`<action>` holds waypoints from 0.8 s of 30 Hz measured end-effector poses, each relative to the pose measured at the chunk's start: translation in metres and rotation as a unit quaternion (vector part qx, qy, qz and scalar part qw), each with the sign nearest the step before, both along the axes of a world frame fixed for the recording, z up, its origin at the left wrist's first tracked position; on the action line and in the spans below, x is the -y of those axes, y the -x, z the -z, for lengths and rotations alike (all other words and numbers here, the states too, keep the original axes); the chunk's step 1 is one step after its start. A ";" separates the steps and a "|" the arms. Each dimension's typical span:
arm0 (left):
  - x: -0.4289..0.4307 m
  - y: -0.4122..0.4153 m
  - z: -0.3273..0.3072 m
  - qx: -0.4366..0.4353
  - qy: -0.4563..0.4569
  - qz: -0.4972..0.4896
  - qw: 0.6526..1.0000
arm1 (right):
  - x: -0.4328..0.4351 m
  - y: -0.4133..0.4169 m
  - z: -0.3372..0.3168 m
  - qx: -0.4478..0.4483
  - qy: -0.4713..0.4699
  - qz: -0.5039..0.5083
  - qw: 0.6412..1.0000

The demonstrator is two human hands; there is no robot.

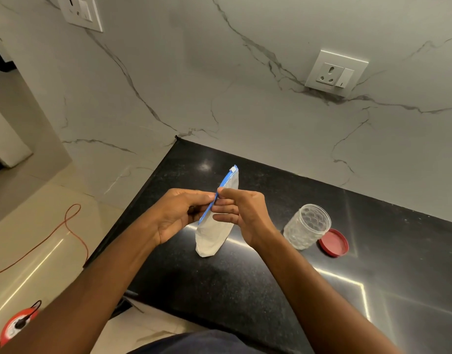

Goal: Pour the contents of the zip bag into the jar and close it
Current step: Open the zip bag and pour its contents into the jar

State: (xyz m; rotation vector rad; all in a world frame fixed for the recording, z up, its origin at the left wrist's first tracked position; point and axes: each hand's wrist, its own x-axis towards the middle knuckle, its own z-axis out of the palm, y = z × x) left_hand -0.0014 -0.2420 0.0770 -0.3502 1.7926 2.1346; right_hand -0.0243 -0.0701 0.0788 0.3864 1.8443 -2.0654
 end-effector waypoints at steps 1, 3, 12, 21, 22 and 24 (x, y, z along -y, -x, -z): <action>0.000 -0.001 0.000 0.002 -0.005 0.001 1.000 | 0.000 0.000 0.000 0.000 -0.002 0.000 1.000; -0.001 -0.001 0.000 -0.002 0.005 0.002 1.000 | -0.002 -0.001 0.000 -0.001 -0.006 -0.003 1.000; -0.004 -0.001 -0.001 -0.018 0.055 -0.005 0.998 | -0.006 -0.006 0.000 -0.012 -0.003 -0.012 1.000; -0.009 0.002 -0.003 -0.018 0.074 -0.015 0.997 | -0.008 -0.006 0.000 -0.036 -0.015 -0.006 0.999; -0.009 0.002 -0.003 -0.012 0.064 -0.014 0.998 | -0.008 -0.006 0.001 -0.033 -0.013 -0.003 0.999; -0.009 0.002 -0.003 0.002 0.041 -0.015 0.999 | -0.008 -0.006 0.002 -0.028 -0.004 0.003 1.000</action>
